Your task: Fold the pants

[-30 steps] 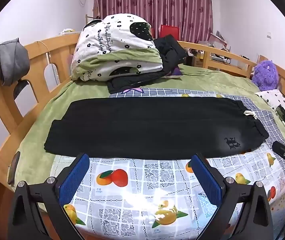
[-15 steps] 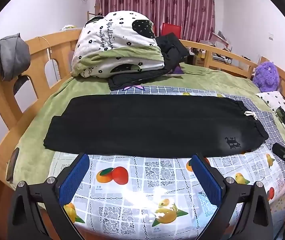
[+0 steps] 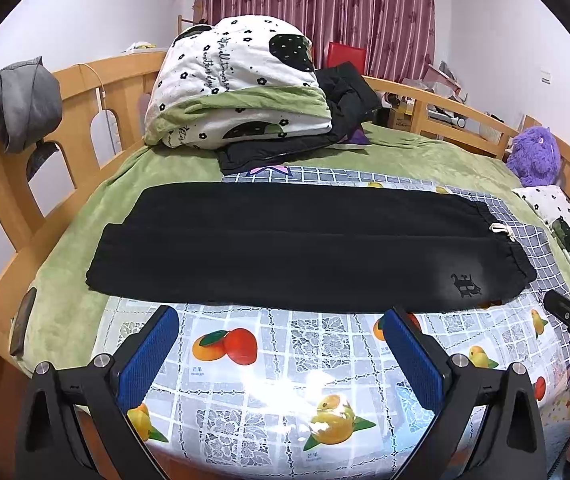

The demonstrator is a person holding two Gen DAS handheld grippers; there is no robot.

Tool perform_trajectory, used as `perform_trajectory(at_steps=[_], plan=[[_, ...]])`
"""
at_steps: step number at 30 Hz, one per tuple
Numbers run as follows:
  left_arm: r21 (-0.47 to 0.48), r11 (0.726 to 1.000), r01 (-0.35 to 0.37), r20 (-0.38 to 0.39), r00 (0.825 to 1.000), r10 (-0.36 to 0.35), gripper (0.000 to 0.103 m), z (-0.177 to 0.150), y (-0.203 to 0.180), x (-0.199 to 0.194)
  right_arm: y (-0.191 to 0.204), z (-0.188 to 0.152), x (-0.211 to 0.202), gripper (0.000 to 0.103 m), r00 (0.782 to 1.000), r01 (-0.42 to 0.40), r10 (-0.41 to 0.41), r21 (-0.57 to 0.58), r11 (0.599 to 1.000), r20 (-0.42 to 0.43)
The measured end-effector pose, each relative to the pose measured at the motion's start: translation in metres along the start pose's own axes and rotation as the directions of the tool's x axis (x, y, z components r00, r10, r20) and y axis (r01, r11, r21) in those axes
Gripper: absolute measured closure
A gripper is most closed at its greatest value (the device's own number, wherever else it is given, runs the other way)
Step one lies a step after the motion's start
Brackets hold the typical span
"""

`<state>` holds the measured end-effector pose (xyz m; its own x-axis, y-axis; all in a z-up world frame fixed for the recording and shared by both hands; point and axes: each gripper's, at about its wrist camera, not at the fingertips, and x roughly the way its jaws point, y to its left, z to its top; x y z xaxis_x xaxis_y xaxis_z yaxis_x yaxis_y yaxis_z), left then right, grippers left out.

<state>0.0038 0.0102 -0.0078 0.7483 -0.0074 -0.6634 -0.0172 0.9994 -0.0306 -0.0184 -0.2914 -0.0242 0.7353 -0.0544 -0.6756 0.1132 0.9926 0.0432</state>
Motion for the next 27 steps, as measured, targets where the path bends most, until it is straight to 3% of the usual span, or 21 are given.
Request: perform_trajectory(at_steps=[27], plan=[[-0.028,1.000,0.004,-0.024,1.000,-0.005,0.000,-0.0005,0.0080,0.0037,-0.0008,0.0016,-0.0024,0.001,1.000,-0.010,0.010,-0.002,1.000,0.005]])
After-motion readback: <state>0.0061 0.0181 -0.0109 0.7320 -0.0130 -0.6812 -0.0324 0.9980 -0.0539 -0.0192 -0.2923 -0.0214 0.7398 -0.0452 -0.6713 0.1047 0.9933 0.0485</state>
